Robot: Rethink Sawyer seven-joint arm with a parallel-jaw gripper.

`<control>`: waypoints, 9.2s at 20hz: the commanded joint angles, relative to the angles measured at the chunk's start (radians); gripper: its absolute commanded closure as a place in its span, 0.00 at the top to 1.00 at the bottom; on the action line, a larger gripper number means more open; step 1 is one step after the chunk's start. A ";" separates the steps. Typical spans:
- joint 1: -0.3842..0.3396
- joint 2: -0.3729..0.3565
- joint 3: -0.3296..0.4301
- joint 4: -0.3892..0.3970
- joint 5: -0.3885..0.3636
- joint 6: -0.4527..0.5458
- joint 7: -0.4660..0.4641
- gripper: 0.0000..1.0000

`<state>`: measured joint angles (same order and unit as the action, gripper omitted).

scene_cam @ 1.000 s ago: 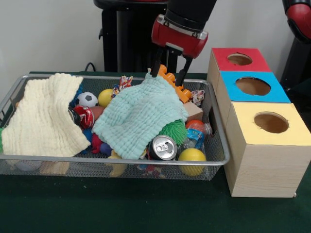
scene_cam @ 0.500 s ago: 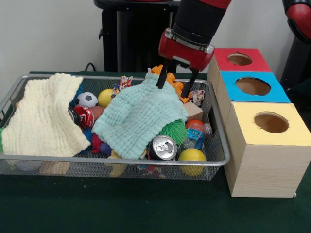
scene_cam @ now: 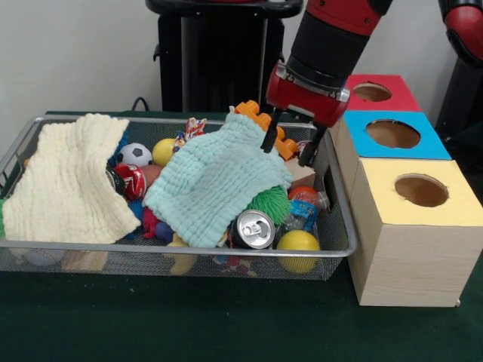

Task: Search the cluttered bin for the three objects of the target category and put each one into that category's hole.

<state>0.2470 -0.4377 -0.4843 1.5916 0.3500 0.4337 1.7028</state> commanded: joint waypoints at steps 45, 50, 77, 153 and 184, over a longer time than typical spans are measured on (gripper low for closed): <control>-0.003 0.119 0.089 -0.110 0.297 -0.104 0.354 1.00; 0.047 0.170 0.029 -0.155 0.328 -0.065 0.376 1.00; 0.012 0.131 0.063 -0.034 0.221 -0.035 0.210 1.00; -0.034 0.102 0.252 0.096 0.299 -0.179 0.257 1.00; -0.136 0.167 0.381 0.115 0.233 -0.303 0.209 1.00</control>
<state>0.1347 -0.3367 -0.2598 1.6668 0.6190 0.1865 1.7288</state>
